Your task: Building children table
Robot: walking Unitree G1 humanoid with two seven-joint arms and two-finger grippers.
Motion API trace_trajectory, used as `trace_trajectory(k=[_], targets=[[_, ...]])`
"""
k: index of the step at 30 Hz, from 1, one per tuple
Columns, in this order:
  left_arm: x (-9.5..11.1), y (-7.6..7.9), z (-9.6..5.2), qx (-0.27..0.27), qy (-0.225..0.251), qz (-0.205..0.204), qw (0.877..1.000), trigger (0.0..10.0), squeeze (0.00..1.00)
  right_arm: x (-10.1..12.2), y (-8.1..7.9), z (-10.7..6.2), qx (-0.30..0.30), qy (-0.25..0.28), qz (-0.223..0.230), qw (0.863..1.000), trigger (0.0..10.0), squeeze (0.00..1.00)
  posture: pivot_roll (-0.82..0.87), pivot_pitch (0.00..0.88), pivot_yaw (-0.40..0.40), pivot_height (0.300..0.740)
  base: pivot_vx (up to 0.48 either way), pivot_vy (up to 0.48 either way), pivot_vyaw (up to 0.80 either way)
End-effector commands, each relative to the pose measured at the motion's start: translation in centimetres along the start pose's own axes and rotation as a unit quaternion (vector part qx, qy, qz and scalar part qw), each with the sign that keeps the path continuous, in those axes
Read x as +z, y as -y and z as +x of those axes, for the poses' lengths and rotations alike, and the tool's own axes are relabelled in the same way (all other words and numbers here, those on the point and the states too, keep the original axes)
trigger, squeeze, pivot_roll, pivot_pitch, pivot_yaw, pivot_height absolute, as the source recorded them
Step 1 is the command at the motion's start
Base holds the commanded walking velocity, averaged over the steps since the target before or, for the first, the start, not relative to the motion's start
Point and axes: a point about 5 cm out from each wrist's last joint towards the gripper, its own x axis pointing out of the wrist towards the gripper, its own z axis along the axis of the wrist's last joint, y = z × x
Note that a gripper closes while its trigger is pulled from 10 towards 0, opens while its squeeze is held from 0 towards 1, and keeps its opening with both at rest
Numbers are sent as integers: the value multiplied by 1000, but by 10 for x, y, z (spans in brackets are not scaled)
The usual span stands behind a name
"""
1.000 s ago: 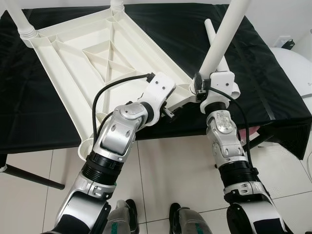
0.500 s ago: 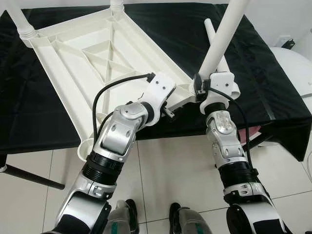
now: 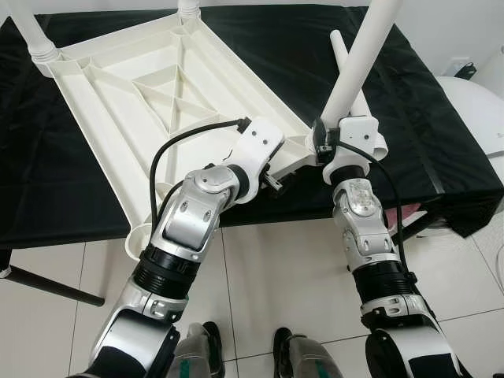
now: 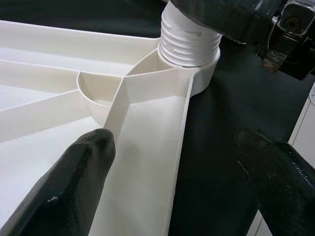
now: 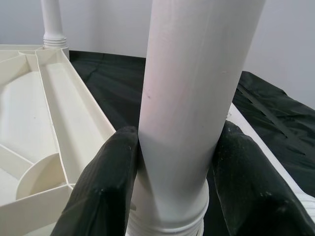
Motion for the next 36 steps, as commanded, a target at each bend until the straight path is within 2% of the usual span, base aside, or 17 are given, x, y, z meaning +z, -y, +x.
trace_trajectory(k=[1, 36], targets=[[3, 0, 1, 26, 5, 10, 1000, 10000, 0, -20, 1, -7, -4, -48, 0, 999, 10000, 0, -67, 194, -10, 740, 0, 0, 0], [3, -1, 0, 28, 2, 9, 1000, 10000, 0, -15, -9, -5, -77, -41, 10, 996, 10000, 0, -57, 205, -11, 740, 0, 0, 0]])
